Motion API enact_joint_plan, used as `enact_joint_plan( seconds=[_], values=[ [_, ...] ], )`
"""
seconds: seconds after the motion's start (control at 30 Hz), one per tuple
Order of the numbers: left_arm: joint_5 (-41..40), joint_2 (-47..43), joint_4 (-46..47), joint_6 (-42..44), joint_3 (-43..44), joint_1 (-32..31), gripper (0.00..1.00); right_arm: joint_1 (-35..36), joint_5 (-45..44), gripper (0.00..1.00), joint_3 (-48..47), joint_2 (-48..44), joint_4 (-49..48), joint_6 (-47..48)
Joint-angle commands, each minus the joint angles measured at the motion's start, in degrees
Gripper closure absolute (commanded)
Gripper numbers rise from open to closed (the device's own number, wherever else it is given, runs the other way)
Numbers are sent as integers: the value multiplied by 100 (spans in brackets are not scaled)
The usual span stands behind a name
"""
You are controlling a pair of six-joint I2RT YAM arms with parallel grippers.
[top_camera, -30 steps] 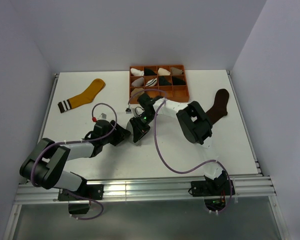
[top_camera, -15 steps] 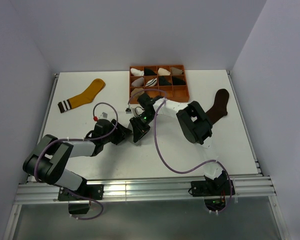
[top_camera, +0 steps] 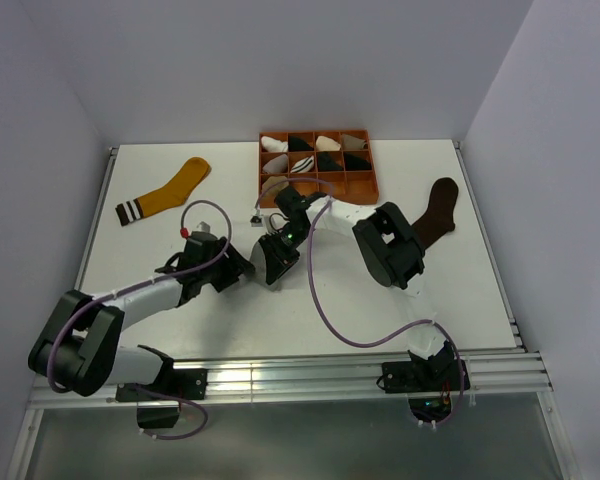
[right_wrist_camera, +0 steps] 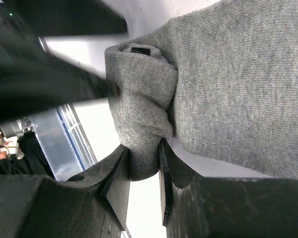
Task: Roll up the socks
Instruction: Roll the sock at the center of the board.
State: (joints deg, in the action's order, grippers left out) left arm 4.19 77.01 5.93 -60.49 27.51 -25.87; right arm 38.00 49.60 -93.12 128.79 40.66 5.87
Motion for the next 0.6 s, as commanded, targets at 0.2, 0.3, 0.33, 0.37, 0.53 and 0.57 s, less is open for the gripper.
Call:
enact_joint_plan(
  seconds=[0.2,0.3,0.33,0.37,0.53,0.57],
  values=[
    [117,638,-446,837,878,451,45,67,-768,100,180,-38,-331,152],
    [468,1183,-163,890,1115,451,50,76,-829,100,172,-47,-322,178],
    [539,1298,-102,890,1160,451,51,67,-890,100,172,-56,-314,186],
    [653,1508,-23,907,1213,442,52,85,-917,100,172,-56,-305,195],
    [680,1983,118,951,1389,355,60,129,-979,100,189,-161,-340,274],
    [671,2045,110,960,1424,320,63,129,-988,100,233,-188,-375,266]
  ],
)
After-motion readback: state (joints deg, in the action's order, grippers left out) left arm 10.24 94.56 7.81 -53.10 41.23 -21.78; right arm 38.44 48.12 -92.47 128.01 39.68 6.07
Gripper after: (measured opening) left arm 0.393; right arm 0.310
